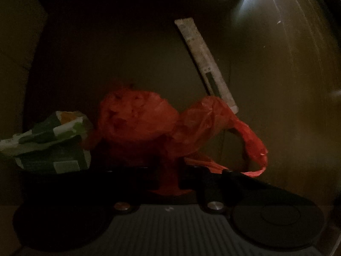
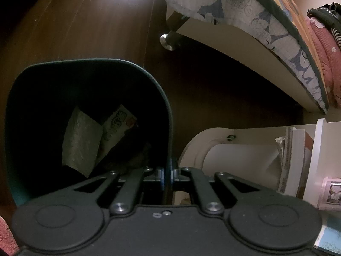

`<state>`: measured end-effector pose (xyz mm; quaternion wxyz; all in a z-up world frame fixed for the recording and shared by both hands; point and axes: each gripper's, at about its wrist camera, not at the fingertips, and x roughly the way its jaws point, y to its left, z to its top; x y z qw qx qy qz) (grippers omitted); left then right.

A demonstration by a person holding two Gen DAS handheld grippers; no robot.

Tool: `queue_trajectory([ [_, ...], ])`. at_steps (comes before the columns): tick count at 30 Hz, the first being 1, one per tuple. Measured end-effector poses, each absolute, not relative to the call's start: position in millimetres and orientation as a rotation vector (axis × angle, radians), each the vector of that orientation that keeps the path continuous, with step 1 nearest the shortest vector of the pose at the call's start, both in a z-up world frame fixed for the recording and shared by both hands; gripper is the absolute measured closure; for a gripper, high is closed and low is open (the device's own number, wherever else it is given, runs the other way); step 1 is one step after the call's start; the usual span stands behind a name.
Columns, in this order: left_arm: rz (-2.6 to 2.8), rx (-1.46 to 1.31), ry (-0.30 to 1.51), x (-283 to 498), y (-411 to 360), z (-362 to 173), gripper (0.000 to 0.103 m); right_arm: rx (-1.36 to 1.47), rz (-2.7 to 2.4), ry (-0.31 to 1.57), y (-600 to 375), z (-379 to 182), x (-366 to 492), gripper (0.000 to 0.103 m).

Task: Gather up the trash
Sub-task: 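Move the left tool back down to the red bag and cardboard strip, then grasp the red plastic bag with the left tool and lift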

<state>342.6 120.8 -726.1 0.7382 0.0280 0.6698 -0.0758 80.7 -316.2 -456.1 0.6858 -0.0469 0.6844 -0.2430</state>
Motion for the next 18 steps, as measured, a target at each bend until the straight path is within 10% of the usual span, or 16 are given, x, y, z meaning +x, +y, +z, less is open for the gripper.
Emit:
queue_trajectory([
  [18, -0.667, 0.055, 1.232, 299, 26, -536, 0.095, -0.071, -0.553, 1.505, -320, -455, 83, 0.099],
])
